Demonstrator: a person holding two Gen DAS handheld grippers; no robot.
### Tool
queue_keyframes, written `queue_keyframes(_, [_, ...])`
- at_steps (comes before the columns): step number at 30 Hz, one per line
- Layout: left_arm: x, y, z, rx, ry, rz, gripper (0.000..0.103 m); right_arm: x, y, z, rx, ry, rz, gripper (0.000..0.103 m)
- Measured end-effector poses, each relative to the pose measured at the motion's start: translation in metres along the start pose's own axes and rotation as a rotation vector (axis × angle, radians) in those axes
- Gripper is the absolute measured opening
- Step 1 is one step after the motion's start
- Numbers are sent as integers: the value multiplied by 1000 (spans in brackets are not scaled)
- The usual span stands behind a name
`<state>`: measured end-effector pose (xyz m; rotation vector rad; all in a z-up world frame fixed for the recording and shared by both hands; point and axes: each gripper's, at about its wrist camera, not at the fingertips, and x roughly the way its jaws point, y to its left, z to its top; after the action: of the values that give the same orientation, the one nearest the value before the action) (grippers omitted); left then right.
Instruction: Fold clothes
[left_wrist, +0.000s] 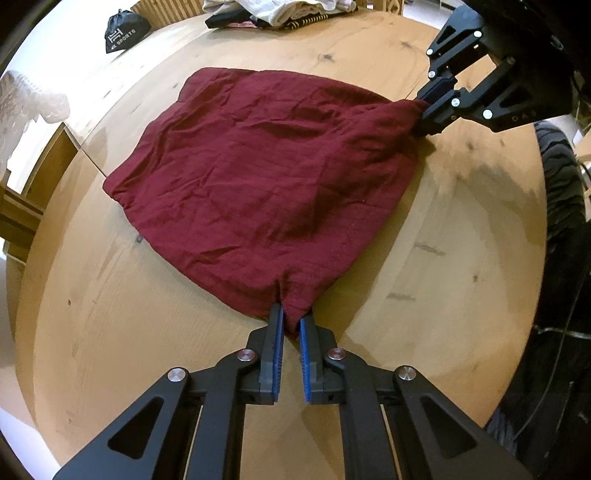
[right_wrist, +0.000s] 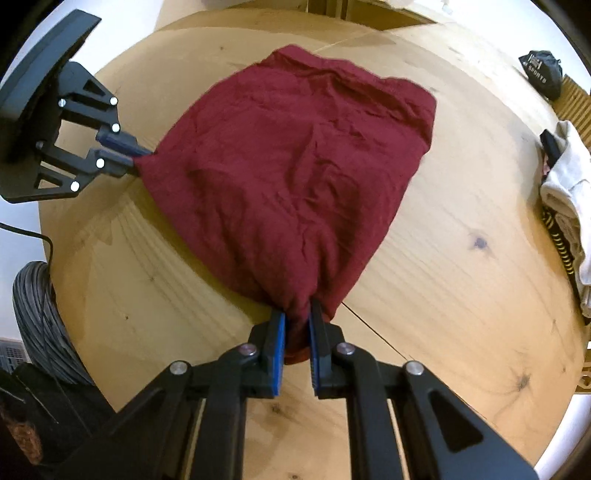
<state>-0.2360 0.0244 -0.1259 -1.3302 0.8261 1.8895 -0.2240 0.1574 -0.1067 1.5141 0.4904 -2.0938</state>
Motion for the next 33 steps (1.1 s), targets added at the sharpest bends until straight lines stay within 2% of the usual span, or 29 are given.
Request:
queue_keyframes(5, [-20, -15, 1, -27, -63, -11, 7, -22, 1, -16, -6, -33, 8, 11])
queue_keyframes(9, [-41, 9, 20, -43, -132, -19, 7, -44, -4, -13, -3, -71, 17, 11])
queue_keyframes(13, [-73, 78, 11, -89, -194, -22, 7, -58, -26, 14, 29, -121, 33, 11])
queue_keyframes(16, [-97, 100, 7, -135, -219, -12, 7, -44, -27, 62, 34, -150, 22, 11])
queue_keyframes(18, [-101, 116, 12, -163, -226, -6, 7, -50, -37, 75, 43, -155, 31, 11])
queue_keyframes(21, [-87, 142, 23, -192, -209, 4, 7, -59, -53, 93, 64, -136, 39, 11])
queue_keyframes(25, [-56, 173, 37, -225, -176, -1, 7, -31, -81, 126, 109, -63, 58, 11])
queue_keyframes(33, [7, 213, 62, -265, -100, -25, 8, 21, -122, 162, 192, 50, 106, 13])
